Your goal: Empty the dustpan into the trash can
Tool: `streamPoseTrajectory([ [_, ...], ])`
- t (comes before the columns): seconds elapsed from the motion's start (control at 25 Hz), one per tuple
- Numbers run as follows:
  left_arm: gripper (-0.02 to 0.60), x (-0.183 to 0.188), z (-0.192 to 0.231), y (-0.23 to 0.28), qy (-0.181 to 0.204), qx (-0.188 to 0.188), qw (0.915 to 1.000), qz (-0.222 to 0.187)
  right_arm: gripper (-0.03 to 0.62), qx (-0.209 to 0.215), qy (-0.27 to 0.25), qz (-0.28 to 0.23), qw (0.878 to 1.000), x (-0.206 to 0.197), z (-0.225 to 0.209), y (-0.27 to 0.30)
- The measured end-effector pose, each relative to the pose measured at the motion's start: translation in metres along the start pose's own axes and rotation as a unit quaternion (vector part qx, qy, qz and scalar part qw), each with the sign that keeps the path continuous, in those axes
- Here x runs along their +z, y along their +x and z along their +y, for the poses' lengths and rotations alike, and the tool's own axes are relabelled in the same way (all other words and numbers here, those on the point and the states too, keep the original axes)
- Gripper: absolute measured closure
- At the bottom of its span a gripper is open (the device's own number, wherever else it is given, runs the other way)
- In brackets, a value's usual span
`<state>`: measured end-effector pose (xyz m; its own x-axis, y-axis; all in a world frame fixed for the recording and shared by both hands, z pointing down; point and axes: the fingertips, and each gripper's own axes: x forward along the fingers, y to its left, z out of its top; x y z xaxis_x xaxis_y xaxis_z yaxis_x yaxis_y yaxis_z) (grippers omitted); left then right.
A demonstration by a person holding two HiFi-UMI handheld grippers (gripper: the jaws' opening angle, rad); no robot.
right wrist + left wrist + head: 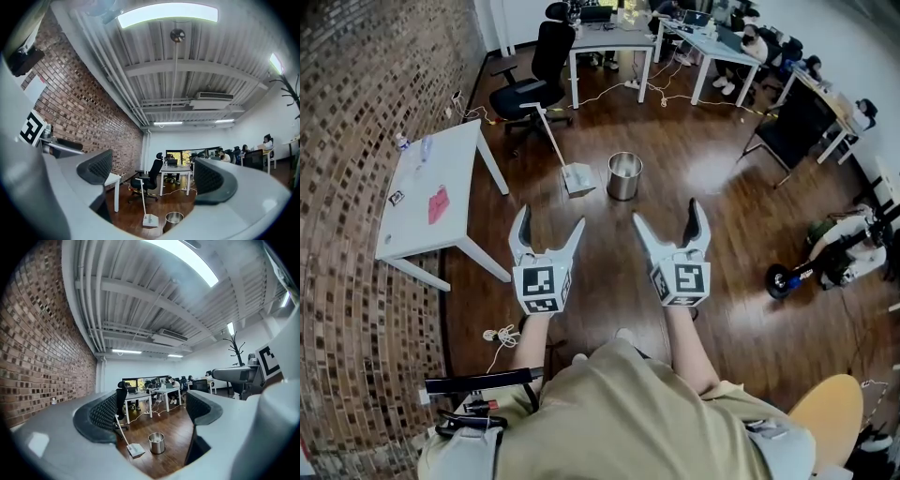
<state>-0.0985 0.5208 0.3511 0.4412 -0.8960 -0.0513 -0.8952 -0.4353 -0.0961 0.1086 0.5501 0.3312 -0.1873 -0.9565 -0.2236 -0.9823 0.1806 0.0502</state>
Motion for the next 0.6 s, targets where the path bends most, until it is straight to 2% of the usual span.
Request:
streamPoseTrajectory([
  [0.04, 0.132, 0.001, -0.007, 0.009, 0.001, -0.001, 1.0000, 0.003, 0.069, 0.005, -0.003, 0.001, 1.000, -0.001, -0.007, 0.005],
  [0.08, 0.184, 0.002, -0.014, 0.018, -0.002, -0.004, 1.0000, 0.007, 0.069, 0.010, -0.006, 0.003, 1.000, -0.002, -0.014, 0.010],
  [0.12, 0.207, 0.003, -0.021, 0.026, -0.006, -0.006, 0.9999, 0.010, 0.069, 0.016, -0.010, 0.006, 1.000, -0.003, -0.021, 0.014],
  [0.36, 0.203, -0.003, -0.048, 0.048, 0.010, 0.012, 0.9997, 0.017, 0.069, 0.034, -0.005, 0.020, 0.999, -0.015, -0.052, 0.026],
  [0.6, 0.190, -0.016, -0.038, 0.054, 0.014, 0.032, 0.9987, 0.038, 0.070, 0.065, 0.012, 0.044, 0.997, -0.041, -0.037, 0.043],
])
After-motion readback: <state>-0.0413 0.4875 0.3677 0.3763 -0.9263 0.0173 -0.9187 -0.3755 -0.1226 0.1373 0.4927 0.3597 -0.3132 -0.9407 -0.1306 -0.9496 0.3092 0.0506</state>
